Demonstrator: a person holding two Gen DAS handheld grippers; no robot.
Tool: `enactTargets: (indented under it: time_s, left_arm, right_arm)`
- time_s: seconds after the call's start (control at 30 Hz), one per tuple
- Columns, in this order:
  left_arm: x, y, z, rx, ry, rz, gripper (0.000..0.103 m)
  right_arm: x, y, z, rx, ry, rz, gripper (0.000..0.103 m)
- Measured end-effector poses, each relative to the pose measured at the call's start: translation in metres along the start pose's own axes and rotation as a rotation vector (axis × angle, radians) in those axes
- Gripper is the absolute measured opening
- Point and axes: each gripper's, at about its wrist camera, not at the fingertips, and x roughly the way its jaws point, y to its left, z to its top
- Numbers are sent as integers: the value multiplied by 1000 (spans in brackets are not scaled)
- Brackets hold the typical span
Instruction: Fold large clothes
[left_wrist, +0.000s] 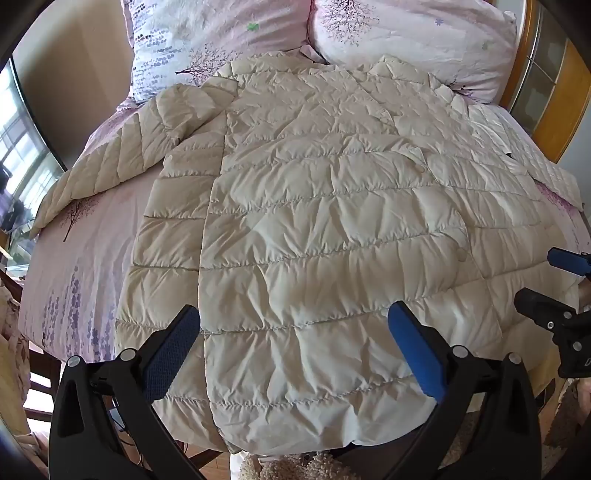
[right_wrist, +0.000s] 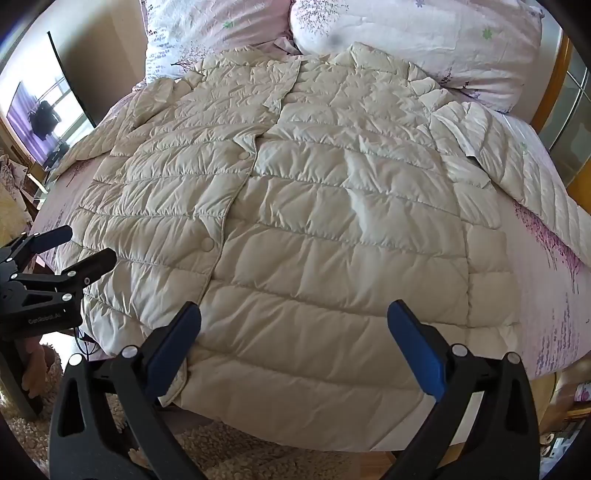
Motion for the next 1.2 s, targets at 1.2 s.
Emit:
enactTargets:
  time_s: [1.2]
  left_arm:
    - [3,4,1,-9,10,-4,102]
  right_arm:
    - [2,-1,0,11,2,3,101]
